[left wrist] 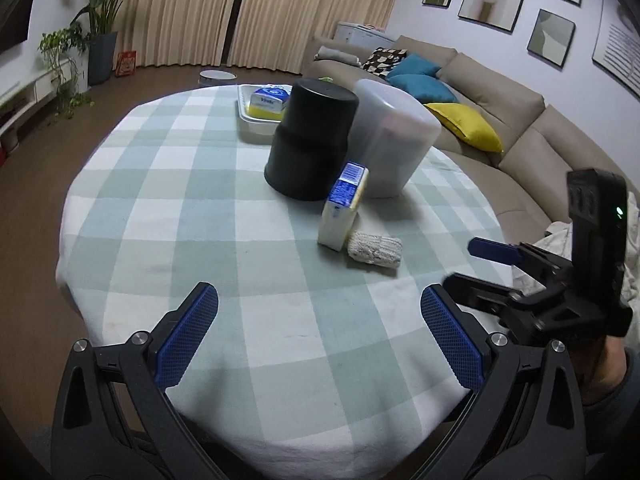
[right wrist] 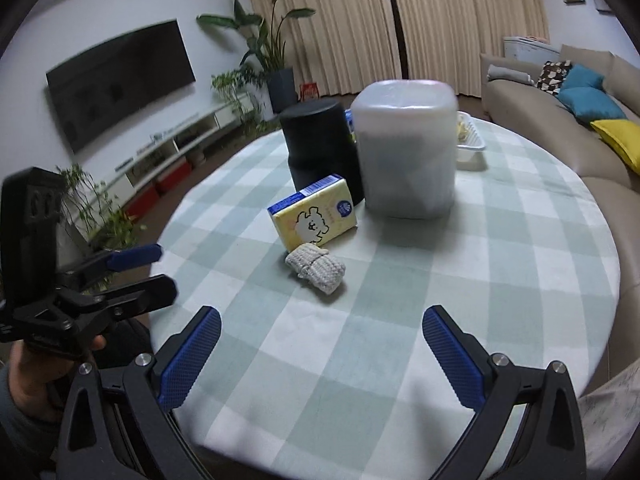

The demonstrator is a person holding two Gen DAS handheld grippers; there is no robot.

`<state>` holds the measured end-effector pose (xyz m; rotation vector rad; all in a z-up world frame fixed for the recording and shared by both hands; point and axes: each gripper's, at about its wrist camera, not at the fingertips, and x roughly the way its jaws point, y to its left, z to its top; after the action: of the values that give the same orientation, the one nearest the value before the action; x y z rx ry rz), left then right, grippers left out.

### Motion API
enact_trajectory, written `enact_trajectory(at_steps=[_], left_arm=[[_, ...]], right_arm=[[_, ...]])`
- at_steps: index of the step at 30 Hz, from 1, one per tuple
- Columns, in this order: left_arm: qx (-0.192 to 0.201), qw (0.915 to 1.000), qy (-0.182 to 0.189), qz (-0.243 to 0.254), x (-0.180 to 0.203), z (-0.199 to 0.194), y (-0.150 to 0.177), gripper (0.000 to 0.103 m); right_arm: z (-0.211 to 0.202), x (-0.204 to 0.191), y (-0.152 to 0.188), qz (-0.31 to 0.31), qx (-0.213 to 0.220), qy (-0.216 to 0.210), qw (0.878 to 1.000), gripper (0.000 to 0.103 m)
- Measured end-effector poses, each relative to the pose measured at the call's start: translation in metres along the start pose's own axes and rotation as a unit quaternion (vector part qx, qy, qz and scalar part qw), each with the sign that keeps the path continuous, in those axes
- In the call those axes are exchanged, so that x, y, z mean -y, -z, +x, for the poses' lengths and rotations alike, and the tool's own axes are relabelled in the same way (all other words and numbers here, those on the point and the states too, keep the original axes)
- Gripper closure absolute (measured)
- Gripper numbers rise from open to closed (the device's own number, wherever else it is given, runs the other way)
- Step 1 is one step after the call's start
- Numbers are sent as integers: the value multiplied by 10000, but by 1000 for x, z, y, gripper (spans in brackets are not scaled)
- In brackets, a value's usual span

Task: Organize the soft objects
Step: 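Move both tools back toward the milk carton and white knitted roll, then grasp the milk carton with the left tool while the right tool grasps the knitted roll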

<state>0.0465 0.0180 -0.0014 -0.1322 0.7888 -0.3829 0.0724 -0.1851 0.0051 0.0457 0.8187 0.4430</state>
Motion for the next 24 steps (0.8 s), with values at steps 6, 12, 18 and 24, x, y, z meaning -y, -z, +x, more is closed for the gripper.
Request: enact_trajectory(at_steps=[6, 12, 18, 24], left_arm=[[-68, 9999, 16, 80, -1, 9, -9, 0], [-135, 9996, 60, 228, -2, 23, -26, 0], [-436, 9969, 165, 640, 9, 49, -48, 0], [-1054, 9873, 339, 1142, 25, 90, -54, 0]], right_arm=[[32, 4, -12, 48, -213, -38, 9998, 5], [52, 6, -13, 56, -422, -141, 9990, 10], [62, 4, -18, -97, -469, -137, 9988, 10], [65, 6, -21, -231, -515, -177, 9982, 15]])
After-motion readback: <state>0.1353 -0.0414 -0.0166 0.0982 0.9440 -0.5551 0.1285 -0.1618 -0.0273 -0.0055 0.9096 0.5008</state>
